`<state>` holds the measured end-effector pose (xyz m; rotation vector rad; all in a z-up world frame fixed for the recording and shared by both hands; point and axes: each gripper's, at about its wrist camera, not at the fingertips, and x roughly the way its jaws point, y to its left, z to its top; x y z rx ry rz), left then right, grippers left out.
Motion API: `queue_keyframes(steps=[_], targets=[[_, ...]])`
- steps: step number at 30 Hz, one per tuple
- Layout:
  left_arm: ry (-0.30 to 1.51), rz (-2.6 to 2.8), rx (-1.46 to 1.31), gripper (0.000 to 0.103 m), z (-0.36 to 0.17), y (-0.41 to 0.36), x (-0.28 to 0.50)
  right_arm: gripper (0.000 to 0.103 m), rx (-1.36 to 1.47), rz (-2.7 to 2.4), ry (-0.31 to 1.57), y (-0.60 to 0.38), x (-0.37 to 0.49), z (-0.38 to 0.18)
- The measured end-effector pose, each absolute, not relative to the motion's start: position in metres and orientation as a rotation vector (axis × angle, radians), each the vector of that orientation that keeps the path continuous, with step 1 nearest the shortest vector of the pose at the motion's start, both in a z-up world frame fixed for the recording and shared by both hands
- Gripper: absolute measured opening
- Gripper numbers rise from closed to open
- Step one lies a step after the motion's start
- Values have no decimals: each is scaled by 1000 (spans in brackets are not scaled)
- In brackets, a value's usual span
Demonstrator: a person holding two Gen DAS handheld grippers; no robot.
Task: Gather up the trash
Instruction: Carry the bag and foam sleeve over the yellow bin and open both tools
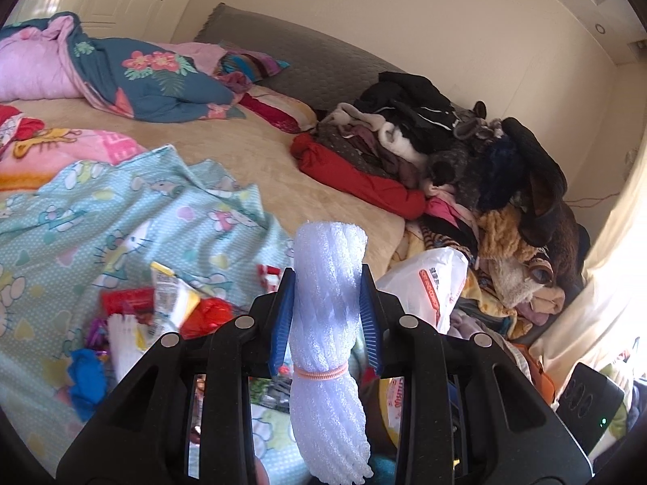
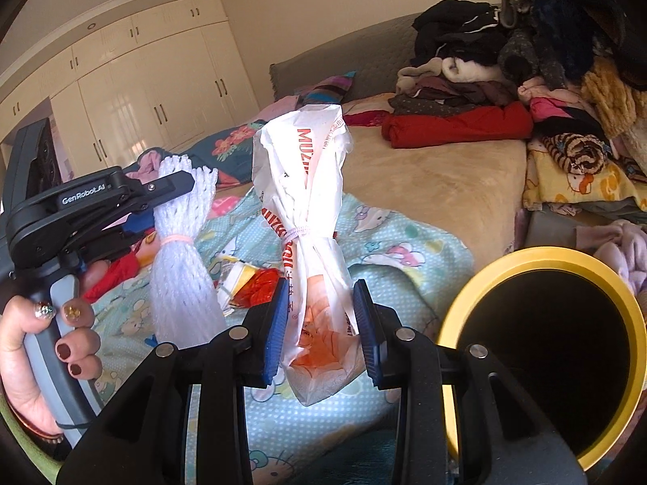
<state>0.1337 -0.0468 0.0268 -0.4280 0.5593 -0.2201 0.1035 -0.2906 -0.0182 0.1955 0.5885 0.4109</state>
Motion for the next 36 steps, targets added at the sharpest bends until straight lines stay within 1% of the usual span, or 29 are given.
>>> queue_keyframes(steps=[11,23,36], targets=[[573,-298,-399,24,25,-94,136,31,253,309,581,-340,104,-22],[590,-380,-369,24,19,-146,140,31,316,173,593,-406,112,-39],[642,-466,-323,24,-7,-200,146,31,349,60,642,-473,121,-69]])
